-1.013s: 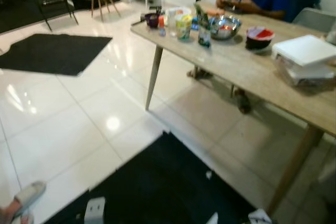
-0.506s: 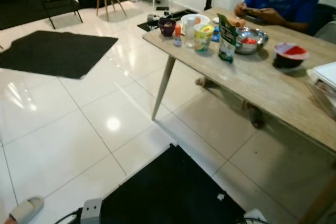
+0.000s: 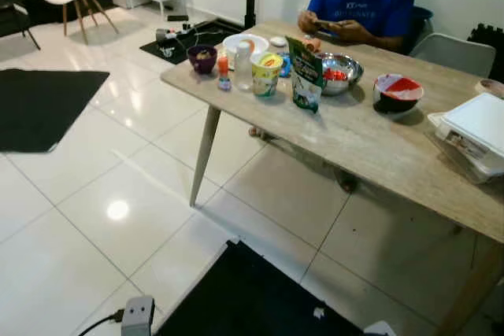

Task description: Restocking fridge

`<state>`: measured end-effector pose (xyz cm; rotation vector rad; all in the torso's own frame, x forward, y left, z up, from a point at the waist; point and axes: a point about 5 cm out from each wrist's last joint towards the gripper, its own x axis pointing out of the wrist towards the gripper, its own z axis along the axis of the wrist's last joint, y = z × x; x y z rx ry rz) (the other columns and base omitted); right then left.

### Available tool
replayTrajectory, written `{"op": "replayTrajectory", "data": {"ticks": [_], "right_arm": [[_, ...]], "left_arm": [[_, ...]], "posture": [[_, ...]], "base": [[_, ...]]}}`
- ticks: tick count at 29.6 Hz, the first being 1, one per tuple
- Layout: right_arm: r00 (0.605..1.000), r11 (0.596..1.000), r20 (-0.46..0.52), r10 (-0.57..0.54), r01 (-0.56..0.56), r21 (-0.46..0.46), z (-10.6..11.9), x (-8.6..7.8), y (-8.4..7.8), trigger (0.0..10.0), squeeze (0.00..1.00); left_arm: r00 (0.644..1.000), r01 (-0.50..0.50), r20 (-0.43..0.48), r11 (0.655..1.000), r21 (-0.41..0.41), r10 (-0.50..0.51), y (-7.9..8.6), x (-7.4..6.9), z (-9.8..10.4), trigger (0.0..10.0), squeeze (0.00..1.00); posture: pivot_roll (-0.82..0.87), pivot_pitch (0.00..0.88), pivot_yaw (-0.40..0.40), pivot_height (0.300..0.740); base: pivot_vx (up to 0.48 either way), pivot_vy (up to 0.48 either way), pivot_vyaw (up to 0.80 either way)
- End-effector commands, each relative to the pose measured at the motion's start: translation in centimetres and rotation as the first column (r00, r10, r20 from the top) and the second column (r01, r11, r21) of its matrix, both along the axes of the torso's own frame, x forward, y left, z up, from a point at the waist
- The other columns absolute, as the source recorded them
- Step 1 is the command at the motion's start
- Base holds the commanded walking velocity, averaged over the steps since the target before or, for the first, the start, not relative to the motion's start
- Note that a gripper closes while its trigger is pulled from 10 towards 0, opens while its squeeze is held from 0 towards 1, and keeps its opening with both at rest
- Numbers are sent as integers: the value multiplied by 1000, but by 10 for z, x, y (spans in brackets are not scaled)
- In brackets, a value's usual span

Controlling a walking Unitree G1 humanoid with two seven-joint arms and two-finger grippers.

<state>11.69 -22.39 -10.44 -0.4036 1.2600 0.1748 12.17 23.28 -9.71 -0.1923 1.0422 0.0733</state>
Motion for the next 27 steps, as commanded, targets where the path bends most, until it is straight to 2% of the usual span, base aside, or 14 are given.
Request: {"op": "replayTrajectory", "data": {"ticks": [1,4,27], "right_arm": [[1000,1000,16,7,-7,-6,2,5,-1,10000,0],[1000,1000,17,9,-9,-7,2,6,-1,10000,0],[1000,1000,12,15,-15,-5,1,4,-1,10000,0]], "left_arm": [[1000,10,-17,1000,11,-10,0,-4,-1,10000,0],[1000,6,-19,1000,13,-6,0,-4,-1,10000,0],[1000,-3,-23,1000,13,3,0,-5,-2,10000,0]], "posture": [[-51,0,26,740],[-51,0,26,740],[-46,0,27,740]], "base": [[255,0,0],[250,0,0],[0,0,-29]]}}
